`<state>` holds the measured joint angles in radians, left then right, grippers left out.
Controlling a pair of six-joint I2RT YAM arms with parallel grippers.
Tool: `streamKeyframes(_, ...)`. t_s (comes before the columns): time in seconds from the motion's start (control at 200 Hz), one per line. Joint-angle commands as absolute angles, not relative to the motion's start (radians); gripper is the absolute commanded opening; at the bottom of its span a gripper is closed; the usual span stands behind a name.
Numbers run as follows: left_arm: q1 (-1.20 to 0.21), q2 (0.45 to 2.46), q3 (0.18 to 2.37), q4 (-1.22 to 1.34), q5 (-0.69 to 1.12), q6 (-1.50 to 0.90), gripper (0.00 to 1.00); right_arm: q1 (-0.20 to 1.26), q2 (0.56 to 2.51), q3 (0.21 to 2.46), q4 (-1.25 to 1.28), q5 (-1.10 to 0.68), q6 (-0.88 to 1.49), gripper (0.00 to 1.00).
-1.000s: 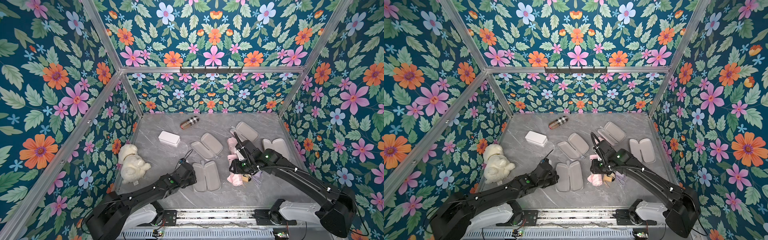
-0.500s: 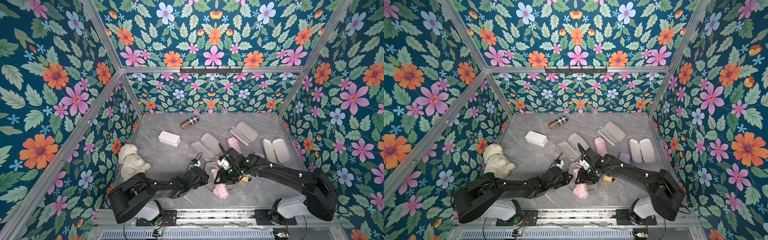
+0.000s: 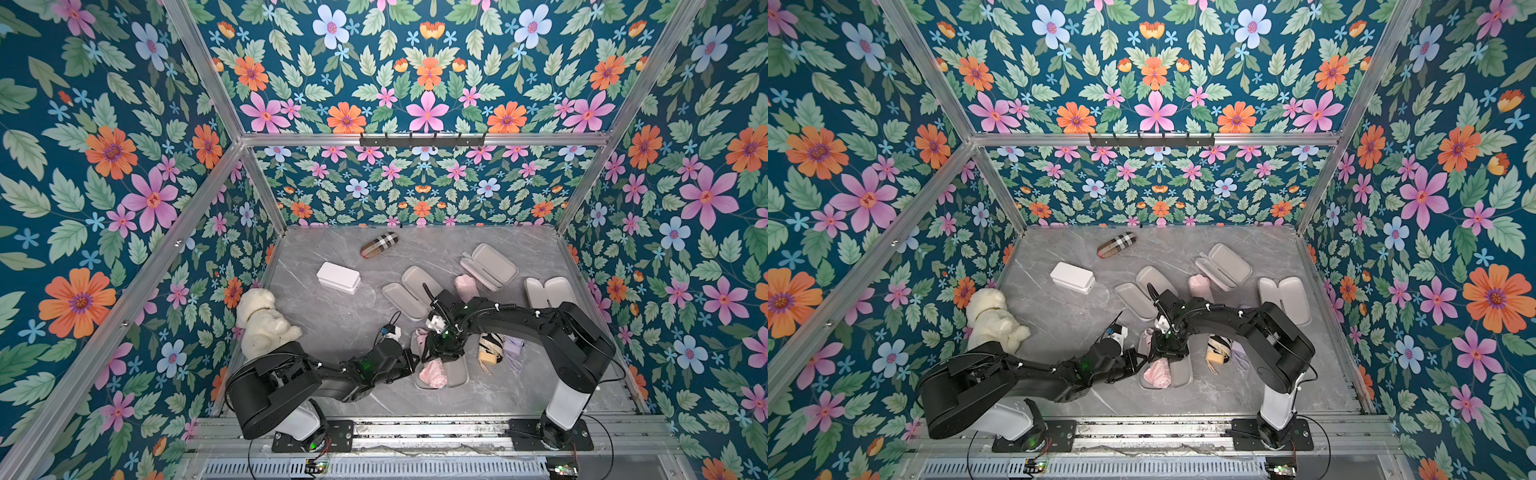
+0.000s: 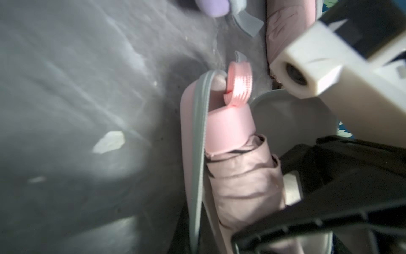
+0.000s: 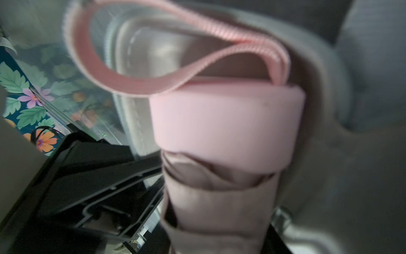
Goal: Put umbrellas into zippered umbrella sleeves
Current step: Place the umbrella in the umbrella sleeve, then pick up the umbrella from the umbrella sleeve.
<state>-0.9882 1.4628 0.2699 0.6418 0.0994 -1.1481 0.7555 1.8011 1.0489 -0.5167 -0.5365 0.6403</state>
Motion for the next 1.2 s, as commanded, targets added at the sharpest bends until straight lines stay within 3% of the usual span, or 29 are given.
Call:
streamKeyframes(0.0, -0.986, 1.432, 0.253, 0.595, 0.108, -1.127, 0.12, 0.752, 1.813, 1.037, -0.579, -0.378, 0.655, 0.27)
streamKeyframes(0.165, -0.986, 1.455, 0.23, 0.638, 0.151, -1.125, 0.12, 0.775, 1.799, 1.06, -0.598, -0.361, 0.663, 0.39)
streamKeyframes(0.285, -0.986, 1.509, 0.259, 0.66, 0.174, -1.12, 0.08, 0.801, 1.79, 1.098, -0.639, -0.368, 0.684, 0.61)
streamKeyframes(0.4, -0.986, 1.478, 0.237, 0.644, 0.13, -1.15, 0.04, 0.825, 1.706, 1.053, -0.688, -0.351, 0.726, 0.68)
streamKeyframes(0.455, -0.986, 1.456, 0.214, 0.651, 0.105, -1.175, 0.0, 0.853, 1.677, 1.034, -0.709, -0.334, 0.75, 0.7)
streamKeyframes(0.805, -0.986, 1.451, 0.195, 0.712, 0.075, -1.201, 0.0, 0.965, 1.694, 1.094, -0.722, -0.173, 0.859, 0.73)
streamKeyframes(1.195, -0.988, 1.474, 0.18, 0.781, 0.089, -1.21, 0.0, 1.004, 1.823, 1.161, -0.701, -0.126, 0.825, 0.62)
